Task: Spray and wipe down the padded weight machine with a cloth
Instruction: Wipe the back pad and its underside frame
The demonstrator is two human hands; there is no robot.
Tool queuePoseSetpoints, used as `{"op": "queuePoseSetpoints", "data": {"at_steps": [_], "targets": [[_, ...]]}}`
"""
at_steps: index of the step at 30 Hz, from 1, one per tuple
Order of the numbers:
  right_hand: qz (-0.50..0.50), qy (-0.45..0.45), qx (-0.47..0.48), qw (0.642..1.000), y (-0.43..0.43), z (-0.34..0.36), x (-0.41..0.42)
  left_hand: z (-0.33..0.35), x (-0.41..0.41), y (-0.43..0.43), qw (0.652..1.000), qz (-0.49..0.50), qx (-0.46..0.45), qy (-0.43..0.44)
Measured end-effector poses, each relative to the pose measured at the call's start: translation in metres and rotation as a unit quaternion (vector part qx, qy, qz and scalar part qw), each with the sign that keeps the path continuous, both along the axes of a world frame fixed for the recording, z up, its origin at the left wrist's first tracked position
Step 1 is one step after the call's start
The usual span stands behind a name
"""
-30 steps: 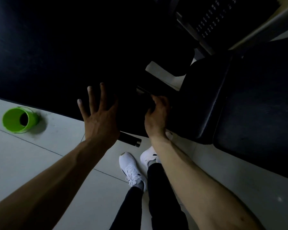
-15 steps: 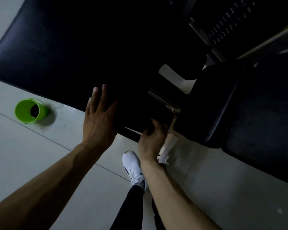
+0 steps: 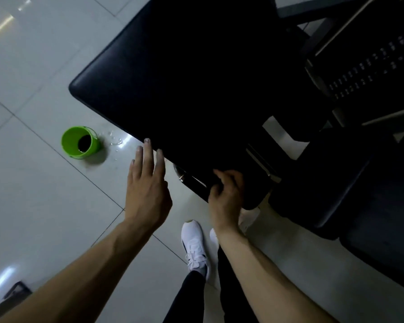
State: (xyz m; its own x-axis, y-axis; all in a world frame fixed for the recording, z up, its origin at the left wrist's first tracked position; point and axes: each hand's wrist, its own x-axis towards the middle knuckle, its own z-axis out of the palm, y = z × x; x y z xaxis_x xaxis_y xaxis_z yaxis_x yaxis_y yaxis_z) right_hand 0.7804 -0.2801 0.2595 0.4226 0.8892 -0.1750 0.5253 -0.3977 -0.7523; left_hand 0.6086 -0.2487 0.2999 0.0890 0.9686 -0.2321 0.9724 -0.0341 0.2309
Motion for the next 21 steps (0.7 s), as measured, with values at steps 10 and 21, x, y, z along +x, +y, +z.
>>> {"op": "queuePoseSetpoints", "data": {"at_steps": [10,21], "targets": [[0.305,-0.121,0.161,0.931,0.130,0.047,-0.103,0.018,-0.029,0.019,0.893,0.361,-0.041,-0.265],[0.124,0.118,-0.094,0.981,0.064,0.089,-0.027,0.088,-0.008,0.020,0.644,0.507,-0.153,-0.553]]}}
